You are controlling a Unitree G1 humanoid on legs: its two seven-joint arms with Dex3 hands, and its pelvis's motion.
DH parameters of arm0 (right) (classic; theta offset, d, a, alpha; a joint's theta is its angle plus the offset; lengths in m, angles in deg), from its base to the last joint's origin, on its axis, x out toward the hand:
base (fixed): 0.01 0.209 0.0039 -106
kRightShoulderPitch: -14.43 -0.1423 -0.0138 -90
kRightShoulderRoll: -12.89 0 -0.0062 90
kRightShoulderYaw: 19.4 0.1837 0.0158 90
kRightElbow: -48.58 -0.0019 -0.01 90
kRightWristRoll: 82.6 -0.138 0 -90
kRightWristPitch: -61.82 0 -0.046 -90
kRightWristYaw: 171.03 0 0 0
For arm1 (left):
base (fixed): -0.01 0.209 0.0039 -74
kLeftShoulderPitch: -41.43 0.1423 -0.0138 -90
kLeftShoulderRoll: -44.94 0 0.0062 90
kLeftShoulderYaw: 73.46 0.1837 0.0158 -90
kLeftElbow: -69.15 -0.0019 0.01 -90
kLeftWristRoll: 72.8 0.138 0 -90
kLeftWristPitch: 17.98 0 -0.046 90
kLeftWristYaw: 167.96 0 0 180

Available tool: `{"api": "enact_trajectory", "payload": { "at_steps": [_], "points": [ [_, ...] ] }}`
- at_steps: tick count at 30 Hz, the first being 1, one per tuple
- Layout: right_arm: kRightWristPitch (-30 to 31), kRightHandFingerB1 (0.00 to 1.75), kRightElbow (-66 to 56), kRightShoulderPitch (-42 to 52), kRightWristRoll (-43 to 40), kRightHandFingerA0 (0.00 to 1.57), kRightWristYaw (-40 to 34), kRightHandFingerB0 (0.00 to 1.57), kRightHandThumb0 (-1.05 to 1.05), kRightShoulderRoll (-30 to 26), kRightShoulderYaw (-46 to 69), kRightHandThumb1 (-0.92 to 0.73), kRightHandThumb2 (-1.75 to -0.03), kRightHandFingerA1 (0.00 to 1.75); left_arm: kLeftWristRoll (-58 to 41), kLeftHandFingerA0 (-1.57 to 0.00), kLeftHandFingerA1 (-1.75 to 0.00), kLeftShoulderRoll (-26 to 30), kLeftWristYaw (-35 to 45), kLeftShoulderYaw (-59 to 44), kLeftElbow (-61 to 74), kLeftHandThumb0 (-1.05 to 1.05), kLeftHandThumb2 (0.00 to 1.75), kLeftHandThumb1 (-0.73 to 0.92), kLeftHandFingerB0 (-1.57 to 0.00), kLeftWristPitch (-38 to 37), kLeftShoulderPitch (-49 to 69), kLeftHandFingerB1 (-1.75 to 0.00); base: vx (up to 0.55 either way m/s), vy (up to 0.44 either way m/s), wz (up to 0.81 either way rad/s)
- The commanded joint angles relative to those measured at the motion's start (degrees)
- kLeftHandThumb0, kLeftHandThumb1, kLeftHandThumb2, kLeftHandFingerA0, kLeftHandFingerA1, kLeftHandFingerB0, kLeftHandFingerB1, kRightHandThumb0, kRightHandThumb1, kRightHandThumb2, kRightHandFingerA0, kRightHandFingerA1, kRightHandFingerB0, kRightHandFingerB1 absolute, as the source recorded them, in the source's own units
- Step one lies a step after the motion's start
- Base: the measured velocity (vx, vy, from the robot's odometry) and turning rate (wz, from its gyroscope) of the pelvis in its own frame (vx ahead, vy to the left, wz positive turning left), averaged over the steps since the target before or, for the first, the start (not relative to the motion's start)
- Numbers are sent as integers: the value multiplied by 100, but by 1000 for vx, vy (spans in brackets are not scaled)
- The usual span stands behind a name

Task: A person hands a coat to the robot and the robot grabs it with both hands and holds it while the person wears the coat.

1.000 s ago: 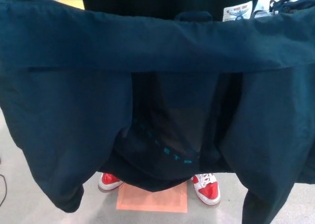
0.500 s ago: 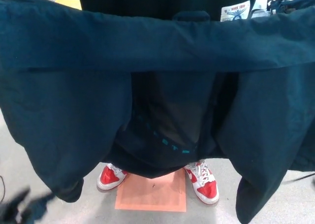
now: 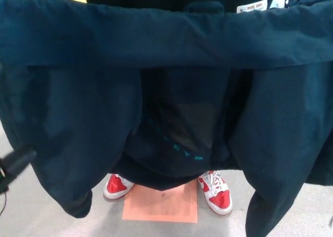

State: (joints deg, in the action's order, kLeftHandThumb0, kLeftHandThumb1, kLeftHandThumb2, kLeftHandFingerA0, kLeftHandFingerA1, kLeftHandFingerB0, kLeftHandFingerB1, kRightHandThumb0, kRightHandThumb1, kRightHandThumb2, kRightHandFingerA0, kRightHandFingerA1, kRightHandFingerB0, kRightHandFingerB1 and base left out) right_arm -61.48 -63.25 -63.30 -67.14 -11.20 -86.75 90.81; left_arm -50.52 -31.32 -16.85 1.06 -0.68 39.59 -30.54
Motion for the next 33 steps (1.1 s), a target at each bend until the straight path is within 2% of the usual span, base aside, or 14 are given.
{"api": "enact_trajectory", "payload": {
  "at_steps": [1, 4, 5, 6, 7, 9, 10, 11, 12, 13, 17, 19, 21, 33],
  "points": [
    [-12, 34, -676, -627, -1255, 46, 455, 5, -72, -445, 737, -68, -97, 58, -1362, -23, -44, 295, 496, -1063, 949, -73, 87, 57, -10, -525, -355, -42, 0, 0, 0],
    [485, 31, -1040, -670, -1369, 38, 693, 3, -74, -587, 933, -65, -97, 57, -1440, -15, -40, 324, 633, -1271, 1098, -72, 87, 58, -11, -471, -559, -41, 0, 0, 0],
    [873, 26, -1183, -774, -1296, 38, 876, 4, -76, -783, 1046, -82, -65, 47, -1506, 0, -48, 500, 776, -1330, 1079, -36, 98, 42, 0, -338, -793, -48, 0, 0, 0],
    [1030, 30, -1216, -855, -1389, 29, 983, 5, -84, -887, 1041, -66, -99, 54, -1530, 0, -48, 560, 846, -1344, 1049, -36, 97, 39, 0, -265, -912, -48, 0, 0, 0],
    [1195, 29, -1194, -1003, -1566, 34, 1143, 8, -77, -1063, 1000, -77, -64, 42, -1619, 0, -49, 675, 971, -1320, 1014, -37, 95, 36, 0, -112, -1094, -47, 0, 0, 0],
    [1604, 28, -1172, -1206, -1831, 33, 1520, 7, -80, -1451, 978, -79, -65, 42, -2073, 0, -49, 1029, 1401, -1145, 883, -37, 94, 35, 0, 168, -1493, -47, 0, 0, 0],
    [1706, 30, -1150, -1262, -1810, 26, 1613, 5, -86, -1561, 978, -67, -102, 52, -2153, 0, -49, 1123, 1521, -1095, 814, -37, 94, 34, 0, 244, -1615, -47, 0, 0, 0],
    [1790, 30, -1119, -1316, -1763, 26, 1692, 5, -86, -1665, 977, -67, -102, 52, -2208, 0, -49, 1208, 1628, -1050, 744, -37, 94, 34, 0, 318, -1729, -47, 0, 0, 0],
    [1901, 26, -934, -1560, -1744, 29, 1891, 9, -83, -1933, 862, -82, -65, 39, -2187, 0, -49, 1419, 1830, -920, 481, -38, 94, 33, 0, 495, -2089, -47, 0, 0, 0],
    [2243, 26, -711, -1805, -1904, 19, 2308, 8, -85, -2364, 691, -80, -66, 37, -1844, -9, -19, 1711, 2105, -737, 189, -85, 94, 59, -9, 856, -2441, -35, 0, 0, 0],
    [2782, 34, -283, -2551, -1930, 9, 2936, 3, -86, -3045, 108, -62, -98, 43, -1568, -4, -30, 2347, 2834, -147, -700, -80, 95, 57, -5, 1154, -3399, -38, 0, 0, 0],
    [2808, 26, -128, -2814, -1893, 20, 3117, 8, -84, -3208, -109, -76, -63, 32, -1471, -5, -31, 2580, 3149, 93, -886, -80, 98, 58, -5, 1333, -3723, -35, 0, 0, 0],
    [2859, 20, 110, -3275, -1739, 1, 3539, 0, -81, -3589, -488, -62, -103, 40, -1519, -4, -29, 2840, 3725, 479, -1049, -83, 98, 57, -4, 1795, -4265, -35, 0, 0, 0],
    [3404, 10, 875, -5208, -1697, 3, 5503, 1, -87, -3994, -2110, -61, -101, 35, -1099, -4, -18, 3437, 5726, 1893, -1679, -93, 100, 61, -12, 2156, -5642, -27, 0, 0, 0]
  ]
}}
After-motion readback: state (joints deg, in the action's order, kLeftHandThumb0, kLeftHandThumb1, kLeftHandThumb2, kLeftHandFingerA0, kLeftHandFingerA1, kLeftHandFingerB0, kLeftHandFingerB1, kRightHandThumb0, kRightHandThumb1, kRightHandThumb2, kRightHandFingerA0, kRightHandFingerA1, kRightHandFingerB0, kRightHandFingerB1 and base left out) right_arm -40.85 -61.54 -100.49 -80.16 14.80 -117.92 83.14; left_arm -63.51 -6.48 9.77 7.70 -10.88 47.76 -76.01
